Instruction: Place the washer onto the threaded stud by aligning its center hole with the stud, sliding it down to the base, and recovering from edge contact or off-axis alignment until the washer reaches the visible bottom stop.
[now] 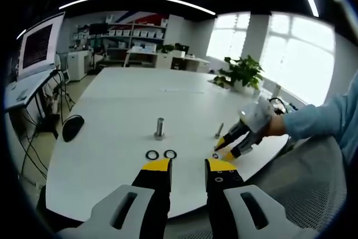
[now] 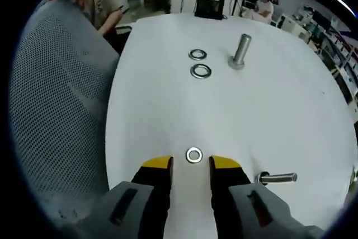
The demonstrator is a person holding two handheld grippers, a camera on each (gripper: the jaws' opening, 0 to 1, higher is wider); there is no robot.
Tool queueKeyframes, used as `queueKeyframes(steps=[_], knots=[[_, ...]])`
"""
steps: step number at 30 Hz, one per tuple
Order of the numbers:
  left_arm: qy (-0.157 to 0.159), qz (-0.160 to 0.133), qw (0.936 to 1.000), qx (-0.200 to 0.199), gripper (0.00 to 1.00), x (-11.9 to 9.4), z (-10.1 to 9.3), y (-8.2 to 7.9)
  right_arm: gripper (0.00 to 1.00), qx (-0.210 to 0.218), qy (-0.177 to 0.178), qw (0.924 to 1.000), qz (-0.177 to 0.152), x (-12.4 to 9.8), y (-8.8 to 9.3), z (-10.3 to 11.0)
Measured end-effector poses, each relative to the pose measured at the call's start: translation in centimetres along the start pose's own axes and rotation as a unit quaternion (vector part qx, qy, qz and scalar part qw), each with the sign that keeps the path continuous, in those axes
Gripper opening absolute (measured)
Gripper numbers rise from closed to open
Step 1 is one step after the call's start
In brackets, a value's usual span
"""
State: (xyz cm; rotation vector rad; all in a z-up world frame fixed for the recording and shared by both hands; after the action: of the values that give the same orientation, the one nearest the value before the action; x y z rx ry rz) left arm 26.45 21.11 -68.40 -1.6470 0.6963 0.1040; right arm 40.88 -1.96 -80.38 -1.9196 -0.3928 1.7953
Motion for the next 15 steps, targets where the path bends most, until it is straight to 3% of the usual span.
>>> queueKeyframes(steps=[5,15], knots=[[0.001,0.000,1.0000,0.000,0.21,-0.01,-0.03,-0.01,0.26,-0.012,0.003,0.9999,0.004,0.29,-0.01,0.26],[0.001,0.001,1.0000,0.000,0.21,0.02,-0.03,-0.02,0.25,0.013,-0.006,0.9998,-0.012,0.39,0.11,0.29]])
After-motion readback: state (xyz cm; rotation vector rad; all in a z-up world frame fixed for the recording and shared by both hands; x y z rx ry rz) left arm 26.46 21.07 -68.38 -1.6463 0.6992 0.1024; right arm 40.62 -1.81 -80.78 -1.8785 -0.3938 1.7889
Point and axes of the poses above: the point that each gripper's makers call its tool centre point, and the gripper's own axes: x roughly forward along the fingers, z roughly to its left, y roughly out of its underside, the point moved 8 cm from there along -x, roughly backward along the fingers, and after that the axes turned 1 degree about x, right-handed, at the moved point
